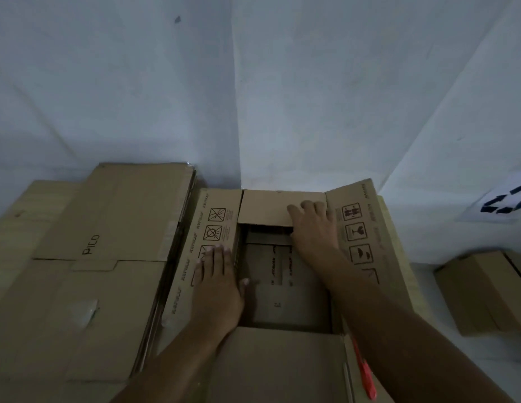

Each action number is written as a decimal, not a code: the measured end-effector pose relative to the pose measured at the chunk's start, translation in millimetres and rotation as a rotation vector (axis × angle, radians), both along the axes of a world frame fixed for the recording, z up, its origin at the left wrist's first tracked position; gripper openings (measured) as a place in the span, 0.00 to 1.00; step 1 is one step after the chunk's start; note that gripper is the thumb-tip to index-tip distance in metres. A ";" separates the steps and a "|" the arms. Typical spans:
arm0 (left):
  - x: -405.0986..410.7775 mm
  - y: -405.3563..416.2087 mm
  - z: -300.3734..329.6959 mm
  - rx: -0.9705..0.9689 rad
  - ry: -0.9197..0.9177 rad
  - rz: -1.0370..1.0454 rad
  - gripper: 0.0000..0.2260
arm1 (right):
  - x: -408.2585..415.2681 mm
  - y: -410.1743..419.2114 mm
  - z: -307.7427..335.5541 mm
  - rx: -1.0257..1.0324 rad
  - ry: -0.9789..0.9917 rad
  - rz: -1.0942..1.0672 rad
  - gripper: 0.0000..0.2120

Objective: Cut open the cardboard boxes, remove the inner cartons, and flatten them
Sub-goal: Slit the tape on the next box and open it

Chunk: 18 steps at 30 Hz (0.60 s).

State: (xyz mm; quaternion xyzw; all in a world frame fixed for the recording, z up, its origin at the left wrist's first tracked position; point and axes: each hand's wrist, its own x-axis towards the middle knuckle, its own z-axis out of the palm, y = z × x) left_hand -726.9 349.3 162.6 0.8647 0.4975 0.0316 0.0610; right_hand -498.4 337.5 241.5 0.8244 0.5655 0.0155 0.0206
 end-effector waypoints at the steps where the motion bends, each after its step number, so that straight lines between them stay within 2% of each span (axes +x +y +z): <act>1: 0.9 -0.1 -0.5 0.007 0.005 0.004 0.36 | 6.9 5.2 -1.8 -0.023 -0.042 0.025 0.17; 2: 0.8 -0.4 -1.8 0.003 0.018 0.010 0.35 | 13.4 8.8 -2.6 -0.004 -0.081 0.068 0.14; 4: -0.5 -0.4 -4.9 -0.010 0.037 0.018 0.35 | 24.4 12.3 -0.5 0.172 -0.120 0.160 0.10; 7: -1.2 0.3 -7.0 -0.010 0.050 0.002 0.34 | 42.4 21.0 10.4 0.526 -0.098 0.209 0.08; 9: -0.2 0.1 -7.0 -0.016 0.044 -0.015 0.32 | 56.5 29.9 15.9 0.639 -0.113 0.199 0.10; 11: 0.5 -1.4 -7.8 -0.031 0.027 -0.020 0.31 | 67.7 40.4 17.2 0.571 -0.147 0.100 0.20; 14: 2.2 -4.0 -7.9 -0.063 -0.025 -0.015 0.31 | 75.7 50.5 6.3 0.362 -0.167 -0.039 0.35; 18: 1.0 -3.1 -6.2 -0.105 -0.069 0.001 0.32 | 82.6 57.8 -23.1 0.060 -0.078 -0.060 0.42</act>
